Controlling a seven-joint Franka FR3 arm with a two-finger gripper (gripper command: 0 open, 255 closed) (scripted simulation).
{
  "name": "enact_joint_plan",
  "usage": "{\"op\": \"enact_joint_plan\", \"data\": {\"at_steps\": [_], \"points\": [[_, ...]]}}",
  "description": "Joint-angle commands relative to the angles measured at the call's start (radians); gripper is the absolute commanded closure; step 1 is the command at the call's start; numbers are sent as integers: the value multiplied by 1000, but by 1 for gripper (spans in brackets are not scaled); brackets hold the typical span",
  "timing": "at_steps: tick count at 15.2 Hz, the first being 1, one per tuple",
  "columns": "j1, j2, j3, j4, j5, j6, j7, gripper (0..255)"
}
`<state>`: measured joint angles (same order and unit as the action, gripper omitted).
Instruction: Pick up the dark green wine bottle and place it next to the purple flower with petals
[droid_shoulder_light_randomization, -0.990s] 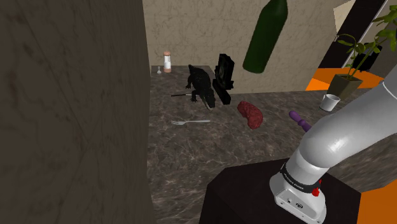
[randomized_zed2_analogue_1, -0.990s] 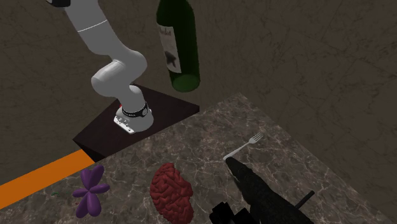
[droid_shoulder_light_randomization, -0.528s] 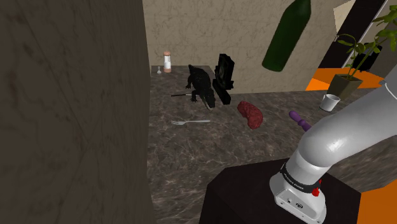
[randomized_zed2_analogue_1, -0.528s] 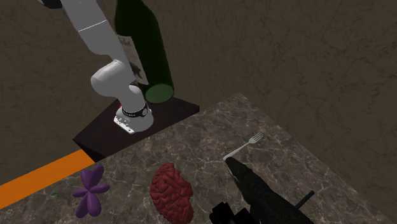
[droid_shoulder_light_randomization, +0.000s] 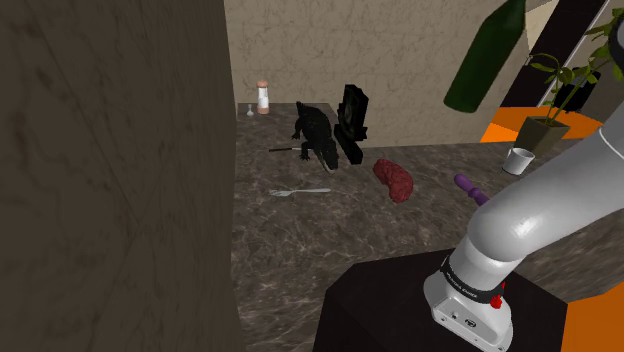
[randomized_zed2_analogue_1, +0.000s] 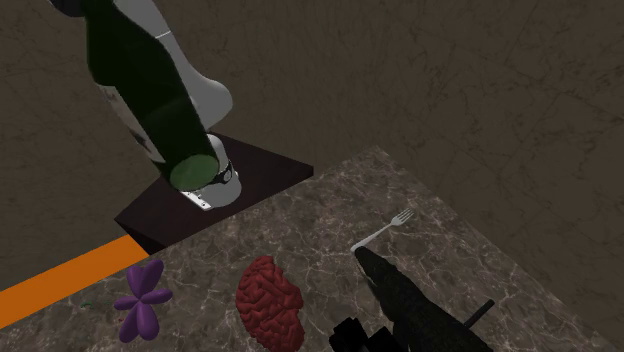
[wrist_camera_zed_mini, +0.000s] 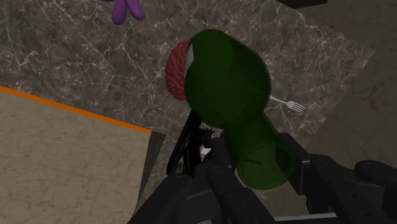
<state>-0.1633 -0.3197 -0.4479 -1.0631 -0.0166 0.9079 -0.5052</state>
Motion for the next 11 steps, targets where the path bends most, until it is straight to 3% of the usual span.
{"op": "enact_joint_plan", "data": {"at_steps": [1,5,6,11], "points": [[-5,41,-80,60,10,-23,-83,255],[-26,156,-289,196,84,-72,-267,255],[-28,163,-298,202,89,-75,-275,255],[-34,-5,-150,-63,-27,58,-198,255]]}}
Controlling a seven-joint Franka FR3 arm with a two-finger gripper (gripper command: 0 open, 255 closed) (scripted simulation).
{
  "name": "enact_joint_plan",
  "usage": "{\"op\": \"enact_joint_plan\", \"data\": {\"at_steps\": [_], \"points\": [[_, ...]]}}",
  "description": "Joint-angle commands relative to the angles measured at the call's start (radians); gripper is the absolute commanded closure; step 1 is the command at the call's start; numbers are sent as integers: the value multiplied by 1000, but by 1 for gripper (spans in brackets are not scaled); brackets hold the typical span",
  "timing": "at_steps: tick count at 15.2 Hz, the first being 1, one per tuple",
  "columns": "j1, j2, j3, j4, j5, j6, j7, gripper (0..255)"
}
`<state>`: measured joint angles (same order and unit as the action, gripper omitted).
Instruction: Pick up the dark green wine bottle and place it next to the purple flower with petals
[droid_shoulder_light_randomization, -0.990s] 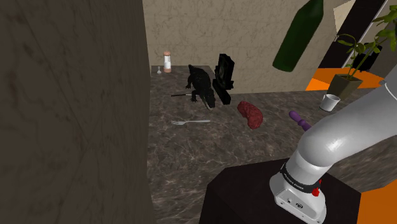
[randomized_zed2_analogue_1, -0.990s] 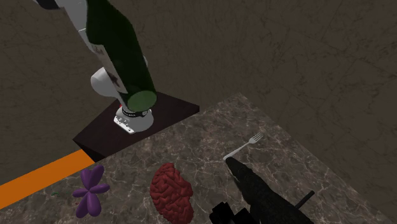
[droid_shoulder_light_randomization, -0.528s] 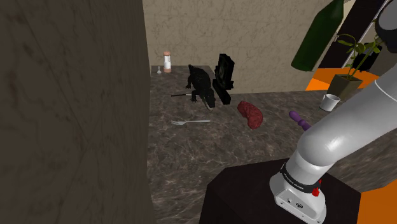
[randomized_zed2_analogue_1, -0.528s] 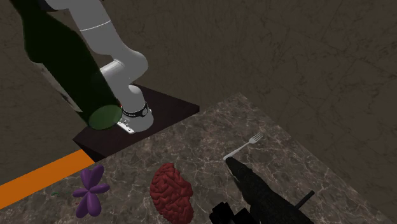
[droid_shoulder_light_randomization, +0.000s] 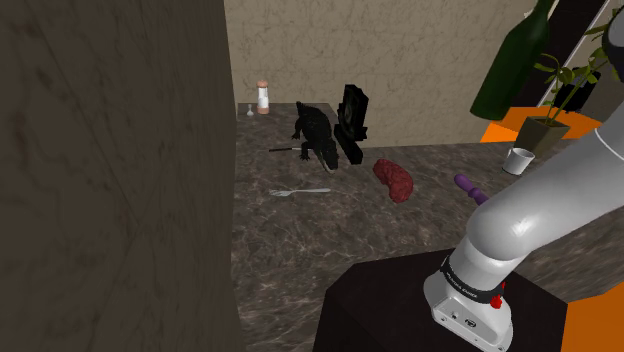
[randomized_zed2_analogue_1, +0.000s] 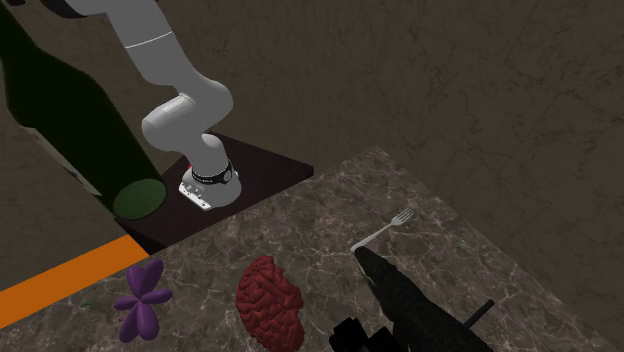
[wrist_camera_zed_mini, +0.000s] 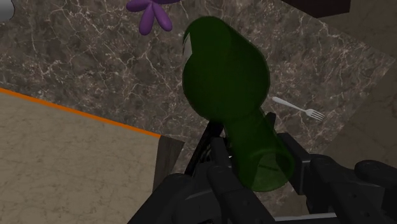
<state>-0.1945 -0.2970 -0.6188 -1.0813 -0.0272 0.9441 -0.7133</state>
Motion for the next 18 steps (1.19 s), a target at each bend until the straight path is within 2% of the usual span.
{"op": "enact_joint_plan", "data": {"at_steps": [1,8,18], "points": [[-7,-51,36,-85,-27,43,19,255],[-34,-178,102,-324,-74,165,57,255],[-67,-304,138,-587,-111,307,83,255]]}}
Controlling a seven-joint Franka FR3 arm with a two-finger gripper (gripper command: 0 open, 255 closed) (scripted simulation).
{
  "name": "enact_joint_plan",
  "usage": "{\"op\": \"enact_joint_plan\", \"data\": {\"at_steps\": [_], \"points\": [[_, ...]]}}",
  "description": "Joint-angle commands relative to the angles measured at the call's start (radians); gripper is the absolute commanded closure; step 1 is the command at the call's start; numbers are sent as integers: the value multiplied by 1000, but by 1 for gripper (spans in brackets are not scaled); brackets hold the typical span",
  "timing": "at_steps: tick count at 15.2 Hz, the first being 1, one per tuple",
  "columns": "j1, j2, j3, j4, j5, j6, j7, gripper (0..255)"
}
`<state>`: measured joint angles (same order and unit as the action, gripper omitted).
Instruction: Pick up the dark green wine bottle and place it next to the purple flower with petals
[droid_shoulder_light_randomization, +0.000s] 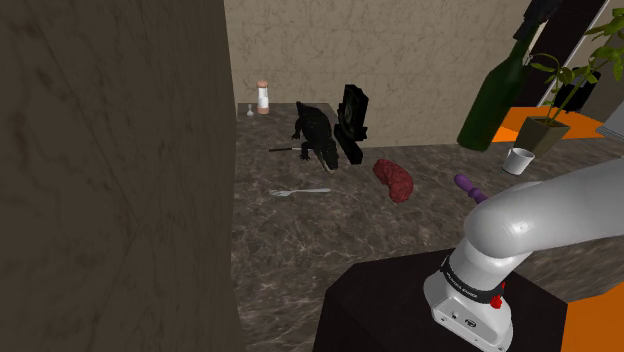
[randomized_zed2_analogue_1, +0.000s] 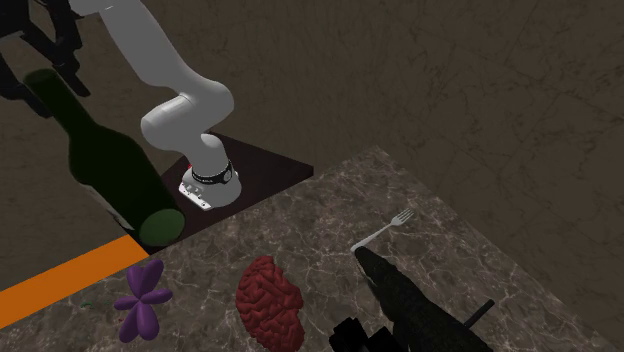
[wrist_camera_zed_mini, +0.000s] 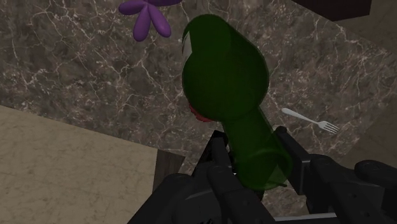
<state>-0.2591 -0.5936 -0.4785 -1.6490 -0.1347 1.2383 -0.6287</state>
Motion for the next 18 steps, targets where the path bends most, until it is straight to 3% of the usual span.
{"op": "enact_joint_plan", "data": {"at_steps": [1,18], "points": [[-5,-18,0,-43,-6,26,0,255],[-49,-159,0,-388,-52,234,14,255]]}}
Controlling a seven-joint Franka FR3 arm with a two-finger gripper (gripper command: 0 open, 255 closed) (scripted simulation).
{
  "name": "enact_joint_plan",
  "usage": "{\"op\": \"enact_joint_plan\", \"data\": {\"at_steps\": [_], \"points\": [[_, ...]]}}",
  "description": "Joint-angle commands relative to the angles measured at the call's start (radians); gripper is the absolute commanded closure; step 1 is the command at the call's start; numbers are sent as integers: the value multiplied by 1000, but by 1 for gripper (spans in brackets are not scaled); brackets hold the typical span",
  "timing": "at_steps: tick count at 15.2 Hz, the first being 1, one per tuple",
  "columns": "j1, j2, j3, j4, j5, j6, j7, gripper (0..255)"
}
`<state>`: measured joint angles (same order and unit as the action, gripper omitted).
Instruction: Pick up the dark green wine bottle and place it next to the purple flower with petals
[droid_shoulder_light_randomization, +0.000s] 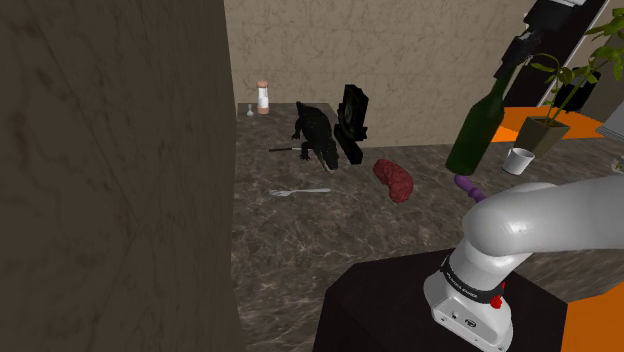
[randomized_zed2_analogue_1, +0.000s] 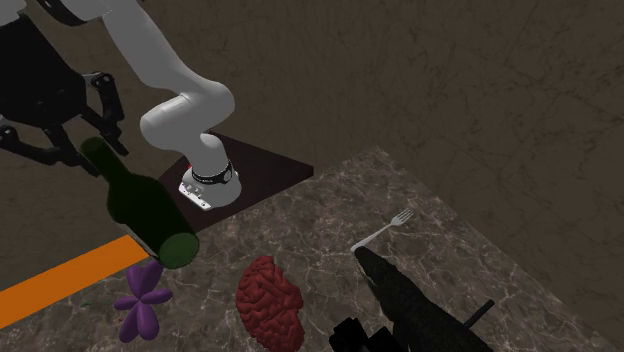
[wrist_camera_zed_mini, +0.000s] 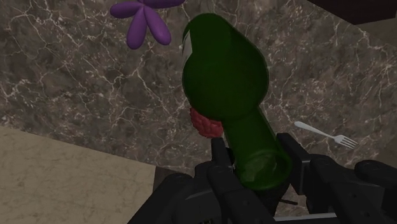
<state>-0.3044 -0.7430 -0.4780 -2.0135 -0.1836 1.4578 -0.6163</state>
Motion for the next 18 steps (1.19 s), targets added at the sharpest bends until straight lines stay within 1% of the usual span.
{"op": "enact_joint_plan", "data": {"at_steps": [1,18], "points": [[-6,-16,-1,-41,-6,26,1,255],[-43,-97,-40,-318,-56,224,0,255]]}}
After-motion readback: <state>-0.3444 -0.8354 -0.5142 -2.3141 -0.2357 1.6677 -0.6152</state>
